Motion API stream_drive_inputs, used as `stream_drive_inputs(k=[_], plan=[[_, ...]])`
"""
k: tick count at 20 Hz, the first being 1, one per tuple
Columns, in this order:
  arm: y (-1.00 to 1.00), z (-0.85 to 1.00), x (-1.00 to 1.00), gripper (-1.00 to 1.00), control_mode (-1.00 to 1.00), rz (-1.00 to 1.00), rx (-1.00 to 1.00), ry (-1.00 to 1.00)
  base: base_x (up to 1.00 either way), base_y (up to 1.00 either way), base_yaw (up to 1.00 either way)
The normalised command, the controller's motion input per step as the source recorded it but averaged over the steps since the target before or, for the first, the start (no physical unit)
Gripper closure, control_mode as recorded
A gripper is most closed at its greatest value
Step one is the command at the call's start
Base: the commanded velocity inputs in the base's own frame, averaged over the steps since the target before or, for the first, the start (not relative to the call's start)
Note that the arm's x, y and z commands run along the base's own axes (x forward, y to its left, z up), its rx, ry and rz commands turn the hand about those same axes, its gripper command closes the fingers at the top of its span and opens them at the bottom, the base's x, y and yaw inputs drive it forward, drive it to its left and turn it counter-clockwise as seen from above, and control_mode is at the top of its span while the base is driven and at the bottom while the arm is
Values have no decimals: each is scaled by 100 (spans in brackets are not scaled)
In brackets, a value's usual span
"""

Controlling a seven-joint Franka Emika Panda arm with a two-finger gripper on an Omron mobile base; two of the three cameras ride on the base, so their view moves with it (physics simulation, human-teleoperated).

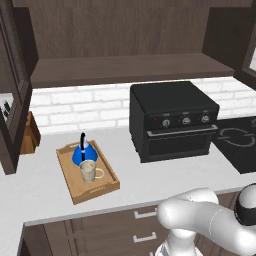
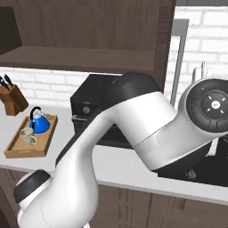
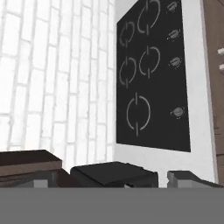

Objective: Pick the kettle from the counter and place it on the tray. Then pick the mug from the cabinet and place it on the tray. Then close the cabinet doors.

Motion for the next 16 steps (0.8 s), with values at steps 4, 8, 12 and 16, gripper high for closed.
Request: stream_drive_inputs(k=[4,8,12,16], plan=[[5,-10,24,-100,-100,6,0,0,0,0,0],[0,0,32,-100,-100,9,0,0,0,0,0],[9,0,18,-100,-100,12,0,0,0,0,0],[13,0,11,-100,-100,13,0,0,0,0,0]])
